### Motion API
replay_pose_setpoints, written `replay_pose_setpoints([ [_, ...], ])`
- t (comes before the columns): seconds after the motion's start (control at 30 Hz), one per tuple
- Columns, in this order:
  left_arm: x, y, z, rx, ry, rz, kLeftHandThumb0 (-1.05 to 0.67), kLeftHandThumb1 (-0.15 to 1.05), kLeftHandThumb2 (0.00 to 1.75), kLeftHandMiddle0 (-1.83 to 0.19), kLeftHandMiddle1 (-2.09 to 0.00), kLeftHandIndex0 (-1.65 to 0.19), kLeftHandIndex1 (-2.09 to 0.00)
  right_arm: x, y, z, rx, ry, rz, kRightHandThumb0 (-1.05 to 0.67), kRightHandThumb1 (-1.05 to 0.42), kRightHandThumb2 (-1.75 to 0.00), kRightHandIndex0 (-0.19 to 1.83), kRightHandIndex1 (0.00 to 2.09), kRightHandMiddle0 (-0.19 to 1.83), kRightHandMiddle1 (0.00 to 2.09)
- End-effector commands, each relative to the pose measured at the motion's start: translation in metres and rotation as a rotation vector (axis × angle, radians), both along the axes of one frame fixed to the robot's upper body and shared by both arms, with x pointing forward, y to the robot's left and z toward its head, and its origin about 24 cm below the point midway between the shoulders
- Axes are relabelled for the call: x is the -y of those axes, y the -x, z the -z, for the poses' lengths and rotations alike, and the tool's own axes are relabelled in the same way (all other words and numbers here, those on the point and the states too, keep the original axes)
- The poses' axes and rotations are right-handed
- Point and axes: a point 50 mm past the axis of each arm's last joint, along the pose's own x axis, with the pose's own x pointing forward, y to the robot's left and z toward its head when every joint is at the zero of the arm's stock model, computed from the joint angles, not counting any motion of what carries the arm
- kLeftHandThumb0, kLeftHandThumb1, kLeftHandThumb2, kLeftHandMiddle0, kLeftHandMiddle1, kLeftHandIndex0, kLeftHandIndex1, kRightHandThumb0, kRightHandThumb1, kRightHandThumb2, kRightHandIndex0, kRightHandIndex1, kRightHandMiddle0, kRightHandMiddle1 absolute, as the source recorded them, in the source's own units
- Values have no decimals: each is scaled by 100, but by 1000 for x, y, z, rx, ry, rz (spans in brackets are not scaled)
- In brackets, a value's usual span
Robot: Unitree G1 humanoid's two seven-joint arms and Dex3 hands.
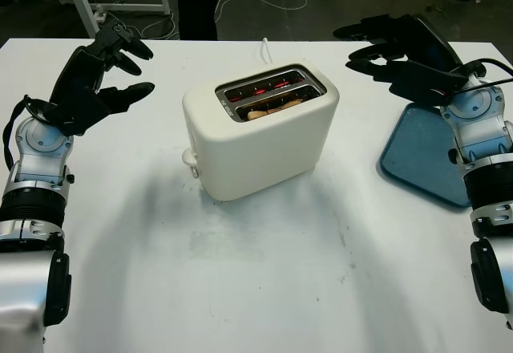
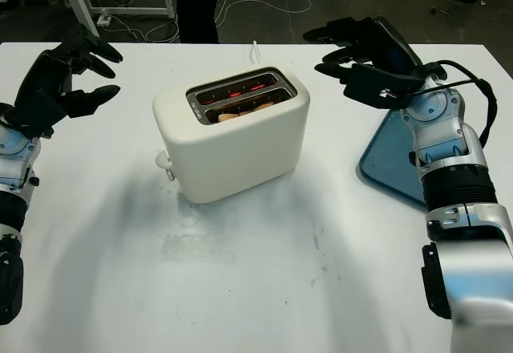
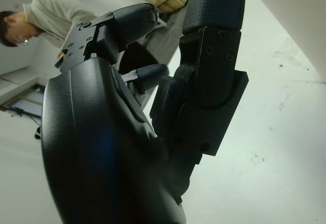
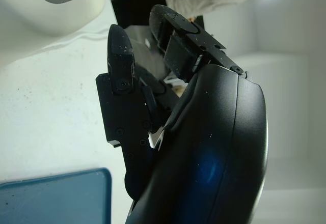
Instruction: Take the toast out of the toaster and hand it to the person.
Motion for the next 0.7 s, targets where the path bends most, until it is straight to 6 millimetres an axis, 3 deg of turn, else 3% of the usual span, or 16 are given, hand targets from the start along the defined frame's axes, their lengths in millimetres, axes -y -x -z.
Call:
replay_pose_setpoints([
  [0.0, 2, -1, -6, 26, 5, 5, -105, 92, 27, -5, -164, -9, -150, 1, 1, -3, 15, -5, -3, -39, -92, -24, 95, 1, 76, 0],
  [0.67, 2, -2, -6, 21, 4, 3, -105, 92, 26, -6, -164, -10, -149, 2, 1, -3, 16, -12, -4, -37, -92, -23, 95, 1, 77, 0],
])
